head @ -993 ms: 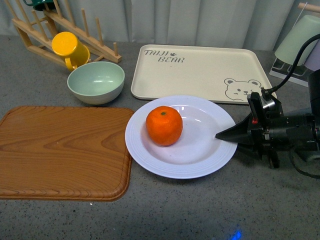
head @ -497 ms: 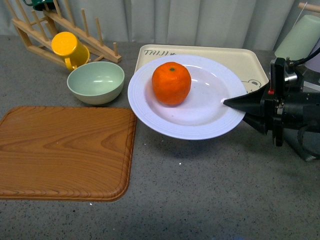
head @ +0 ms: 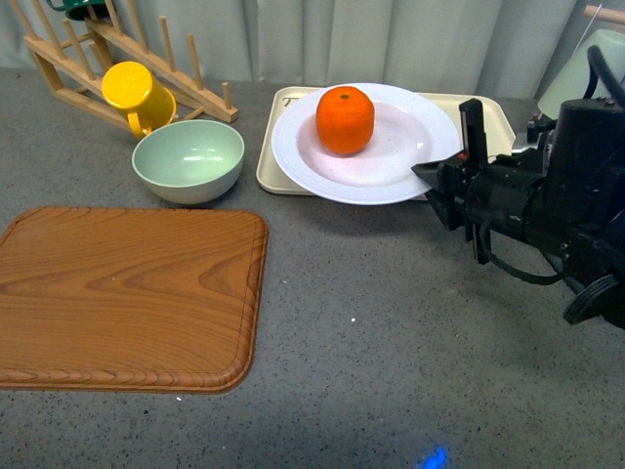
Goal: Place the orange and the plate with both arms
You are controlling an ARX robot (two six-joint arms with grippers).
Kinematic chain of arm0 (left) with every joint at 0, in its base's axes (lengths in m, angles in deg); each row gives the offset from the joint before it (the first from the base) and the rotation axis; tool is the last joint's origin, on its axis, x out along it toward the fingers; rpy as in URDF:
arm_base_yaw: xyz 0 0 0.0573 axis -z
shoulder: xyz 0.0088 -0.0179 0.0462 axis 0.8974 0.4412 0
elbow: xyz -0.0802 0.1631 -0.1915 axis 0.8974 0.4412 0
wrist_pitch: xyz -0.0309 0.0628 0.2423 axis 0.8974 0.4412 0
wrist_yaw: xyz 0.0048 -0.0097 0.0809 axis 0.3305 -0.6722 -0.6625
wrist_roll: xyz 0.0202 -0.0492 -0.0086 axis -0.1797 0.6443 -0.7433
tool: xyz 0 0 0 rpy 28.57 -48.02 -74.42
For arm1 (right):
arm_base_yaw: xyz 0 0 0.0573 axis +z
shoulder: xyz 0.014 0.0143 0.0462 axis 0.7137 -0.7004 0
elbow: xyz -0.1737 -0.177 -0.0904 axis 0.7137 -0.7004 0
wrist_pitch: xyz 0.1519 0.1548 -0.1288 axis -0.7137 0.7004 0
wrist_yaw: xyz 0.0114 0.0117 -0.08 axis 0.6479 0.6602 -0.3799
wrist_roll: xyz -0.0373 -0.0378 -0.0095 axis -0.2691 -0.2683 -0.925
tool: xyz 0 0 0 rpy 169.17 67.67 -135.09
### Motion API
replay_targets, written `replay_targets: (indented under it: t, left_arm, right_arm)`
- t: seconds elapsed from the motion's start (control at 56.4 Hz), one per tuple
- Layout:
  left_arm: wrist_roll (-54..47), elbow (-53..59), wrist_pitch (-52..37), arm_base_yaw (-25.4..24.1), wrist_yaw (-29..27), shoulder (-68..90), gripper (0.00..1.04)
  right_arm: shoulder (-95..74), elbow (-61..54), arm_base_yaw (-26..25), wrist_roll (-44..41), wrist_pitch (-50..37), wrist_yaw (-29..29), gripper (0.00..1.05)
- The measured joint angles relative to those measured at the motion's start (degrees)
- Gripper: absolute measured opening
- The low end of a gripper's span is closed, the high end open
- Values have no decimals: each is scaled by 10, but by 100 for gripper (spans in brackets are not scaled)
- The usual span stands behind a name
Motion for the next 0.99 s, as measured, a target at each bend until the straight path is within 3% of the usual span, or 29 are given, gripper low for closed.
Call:
replay_targets:
  t: [0.195,0.39,0.727,0.993]
  left_arm:
    - [0,0,0,0,0,0,98]
    - [0,0,0,0,0,0,98]
    - [0,0,0,0,0,0,98]
    - [0,0,0,0,0,0,98]
  right_arm:
    - [-34,41,10,45,-19,-58,3]
    - [-52,87,14,65,22,-97,3]
    - [-69,132,22,68,78,-104,3]
    - [-66,127,16,63,86,-96,42]
